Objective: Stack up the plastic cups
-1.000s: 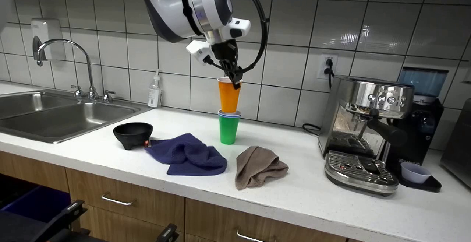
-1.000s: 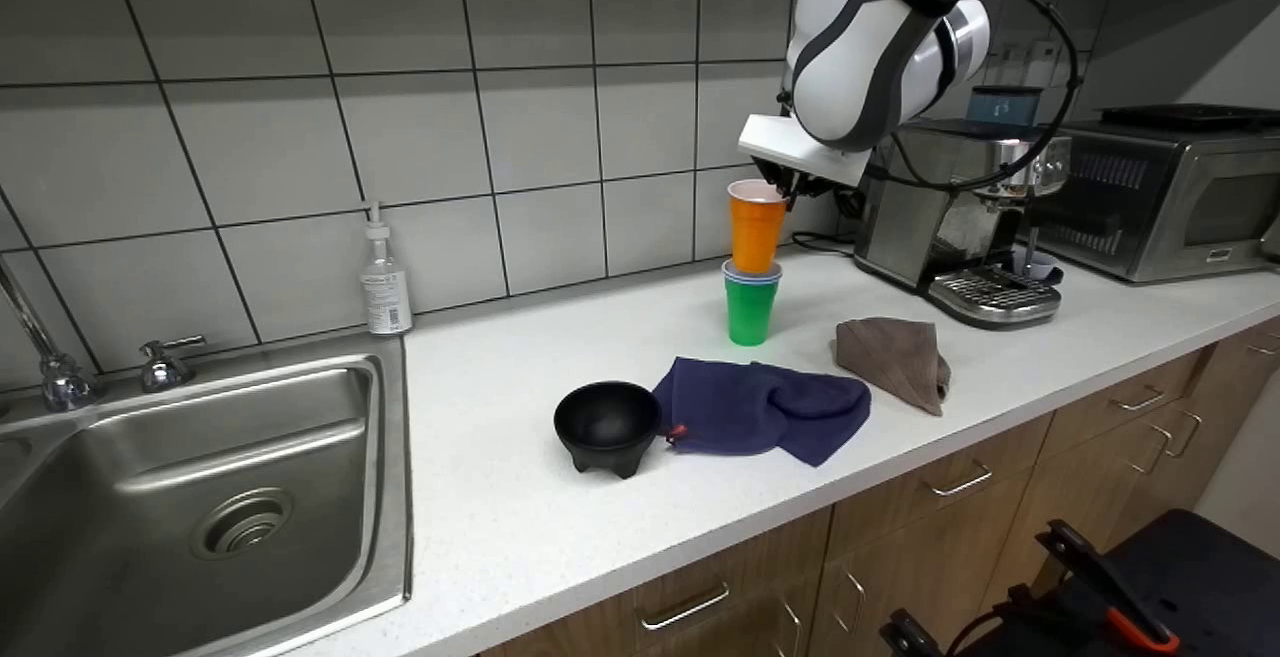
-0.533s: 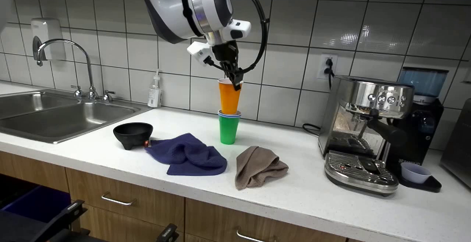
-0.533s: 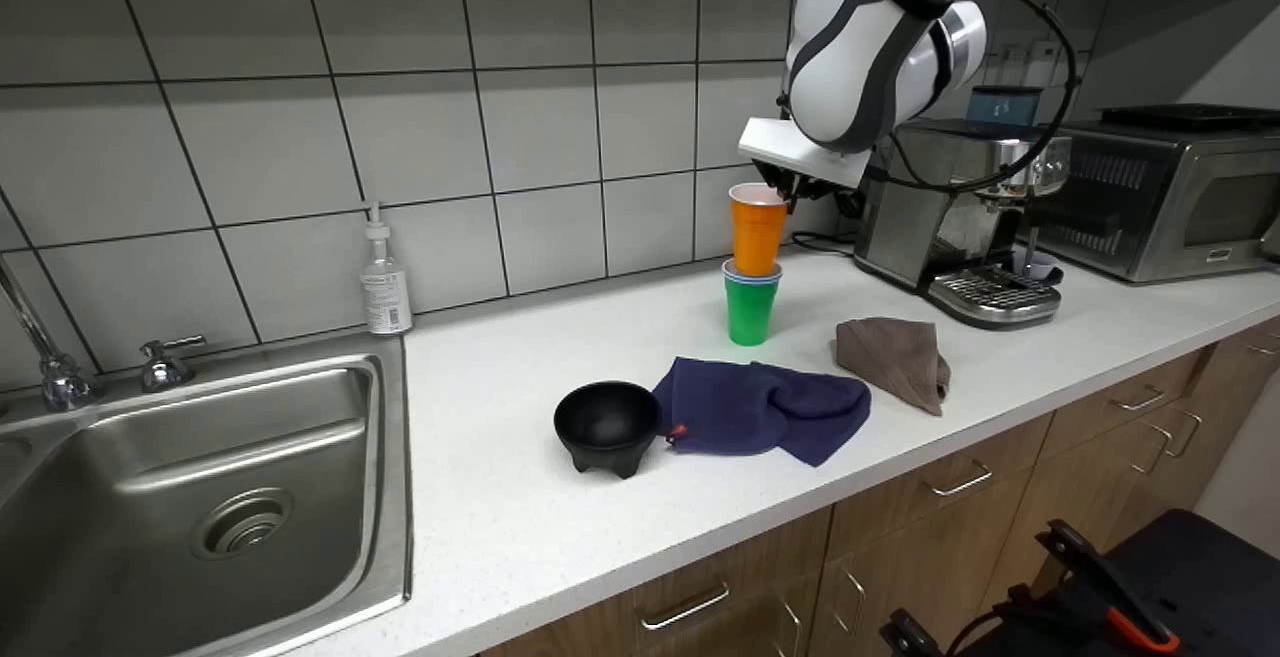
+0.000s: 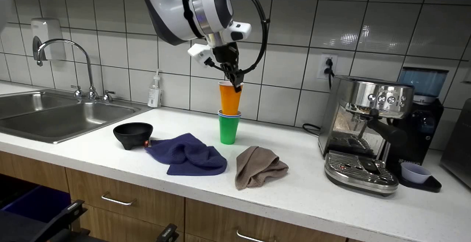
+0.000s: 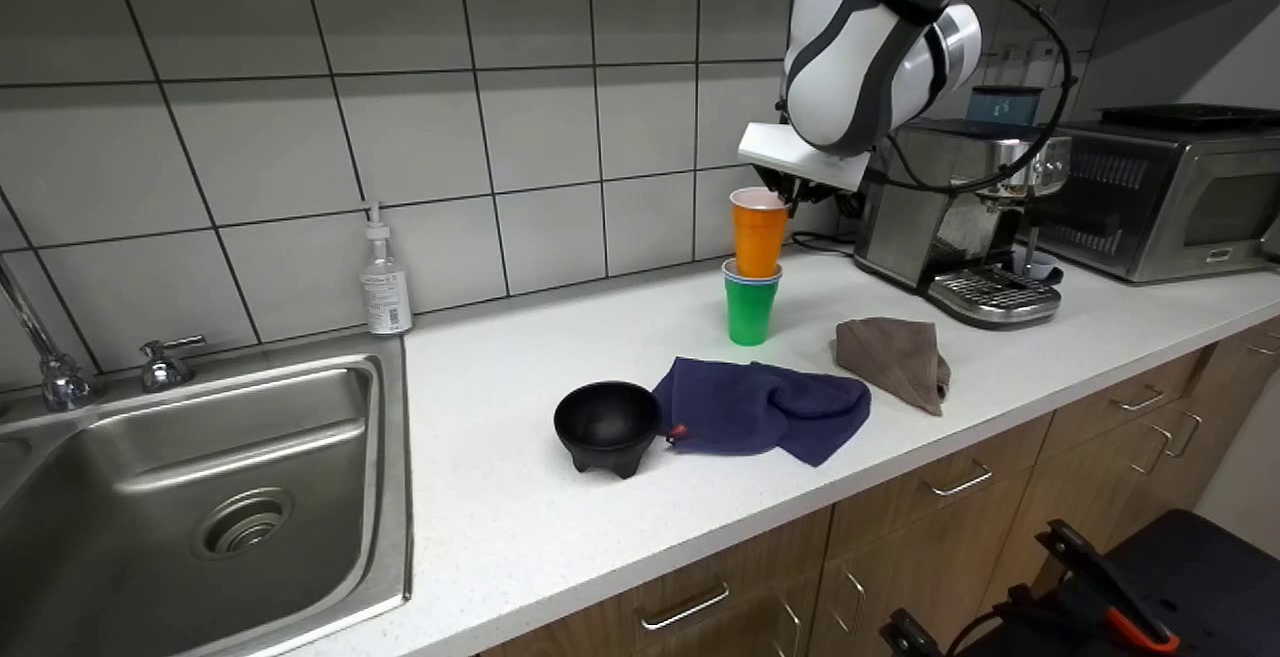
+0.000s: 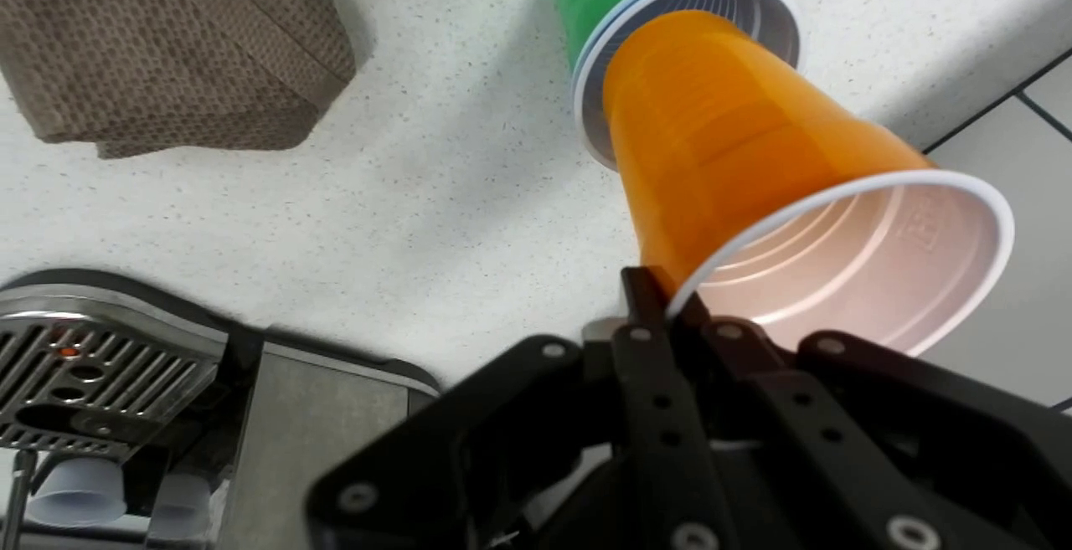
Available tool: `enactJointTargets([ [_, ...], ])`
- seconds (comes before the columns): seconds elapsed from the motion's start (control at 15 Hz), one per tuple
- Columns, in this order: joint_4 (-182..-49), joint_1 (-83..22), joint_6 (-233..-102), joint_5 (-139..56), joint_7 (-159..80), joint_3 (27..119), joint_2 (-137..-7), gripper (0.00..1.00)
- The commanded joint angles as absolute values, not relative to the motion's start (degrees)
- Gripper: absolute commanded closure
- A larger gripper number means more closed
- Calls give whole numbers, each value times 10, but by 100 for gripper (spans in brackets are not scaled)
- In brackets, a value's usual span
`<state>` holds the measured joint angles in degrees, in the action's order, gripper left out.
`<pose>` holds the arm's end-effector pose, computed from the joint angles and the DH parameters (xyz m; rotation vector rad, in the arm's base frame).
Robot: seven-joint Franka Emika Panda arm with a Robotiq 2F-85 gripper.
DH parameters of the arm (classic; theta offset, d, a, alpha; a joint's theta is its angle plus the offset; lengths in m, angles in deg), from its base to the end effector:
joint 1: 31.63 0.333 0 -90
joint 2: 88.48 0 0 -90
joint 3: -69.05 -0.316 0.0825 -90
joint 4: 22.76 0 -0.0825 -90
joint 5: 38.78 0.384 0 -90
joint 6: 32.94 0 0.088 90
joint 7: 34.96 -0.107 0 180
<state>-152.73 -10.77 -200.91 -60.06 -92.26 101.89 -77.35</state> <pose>0.5641 -0.0905 0.3366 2.7179 -1.1957 0.8220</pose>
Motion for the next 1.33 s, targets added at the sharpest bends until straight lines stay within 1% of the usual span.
enactJointTargets([
  [0.0,-1510,-117,-1990,-584,-901,1007,-767,79],
  [0.07,-1510,-117,-1990,-583,-901,1007,-766,68],
  [0.13,-1508,-117,-1989,-583,-903,1008,-765,62],
  [0.27,-1506,-117,-1989,-583,-903,1008,-763,47],
  [0.47,-1504,-117,-1988,-581,-903,1008,-761,23],
  [0.67,-1503,-117,-1988,-580,-904,1009,-761,2],
  [0.73,-1504,-116,-1988,-581,-904,1010,-762,0],
  [1.27,-1521,-123,-1986,-564,-855,1000,-790,0],
])
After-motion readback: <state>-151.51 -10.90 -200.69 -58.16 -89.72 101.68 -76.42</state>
